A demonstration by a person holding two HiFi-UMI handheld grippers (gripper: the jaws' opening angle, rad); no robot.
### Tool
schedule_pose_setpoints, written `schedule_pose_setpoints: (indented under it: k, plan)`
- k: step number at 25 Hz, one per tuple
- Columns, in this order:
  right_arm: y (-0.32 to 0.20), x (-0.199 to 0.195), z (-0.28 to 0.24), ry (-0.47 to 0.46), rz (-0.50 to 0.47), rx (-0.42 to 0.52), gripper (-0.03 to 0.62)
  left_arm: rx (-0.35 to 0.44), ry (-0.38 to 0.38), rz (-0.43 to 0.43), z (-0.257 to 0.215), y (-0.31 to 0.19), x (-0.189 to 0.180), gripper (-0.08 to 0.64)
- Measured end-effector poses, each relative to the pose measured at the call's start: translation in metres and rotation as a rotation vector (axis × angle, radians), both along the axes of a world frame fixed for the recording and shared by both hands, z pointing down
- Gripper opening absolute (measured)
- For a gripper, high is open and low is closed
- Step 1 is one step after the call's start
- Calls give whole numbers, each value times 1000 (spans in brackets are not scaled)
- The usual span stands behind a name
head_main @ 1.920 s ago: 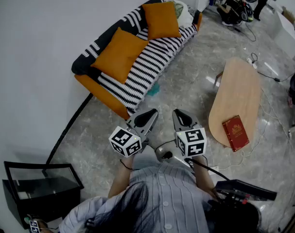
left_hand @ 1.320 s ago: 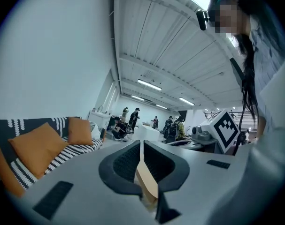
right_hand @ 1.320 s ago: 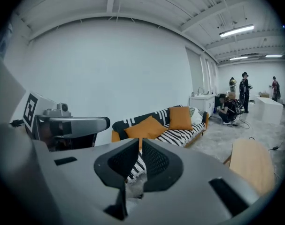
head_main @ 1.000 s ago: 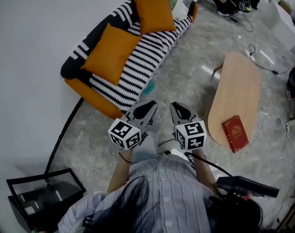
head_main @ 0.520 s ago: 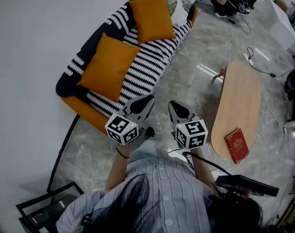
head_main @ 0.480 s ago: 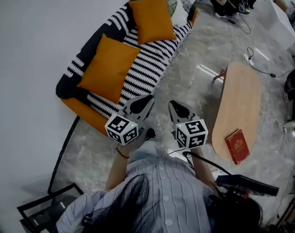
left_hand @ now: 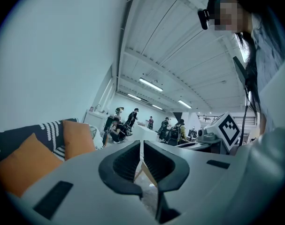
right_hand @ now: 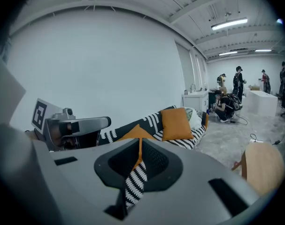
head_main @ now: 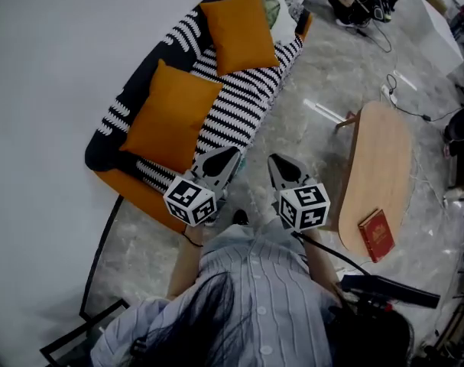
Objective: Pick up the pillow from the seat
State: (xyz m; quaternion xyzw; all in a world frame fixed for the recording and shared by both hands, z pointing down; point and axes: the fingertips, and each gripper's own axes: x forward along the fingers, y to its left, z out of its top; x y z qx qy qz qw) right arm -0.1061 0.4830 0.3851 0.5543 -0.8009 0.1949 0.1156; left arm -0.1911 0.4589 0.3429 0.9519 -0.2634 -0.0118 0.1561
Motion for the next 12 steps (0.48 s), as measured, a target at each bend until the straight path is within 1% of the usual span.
schedule_pose_setpoints:
  k: [5, 12]
  plan:
    - [-15, 6, 5, -9, 25, -16, 31, -19, 8, 14, 8, -15, 3, 12]
    - [-46, 22, 18, -27, 35, -47, 31, -41, -10, 34, 17, -46, 21, 12]
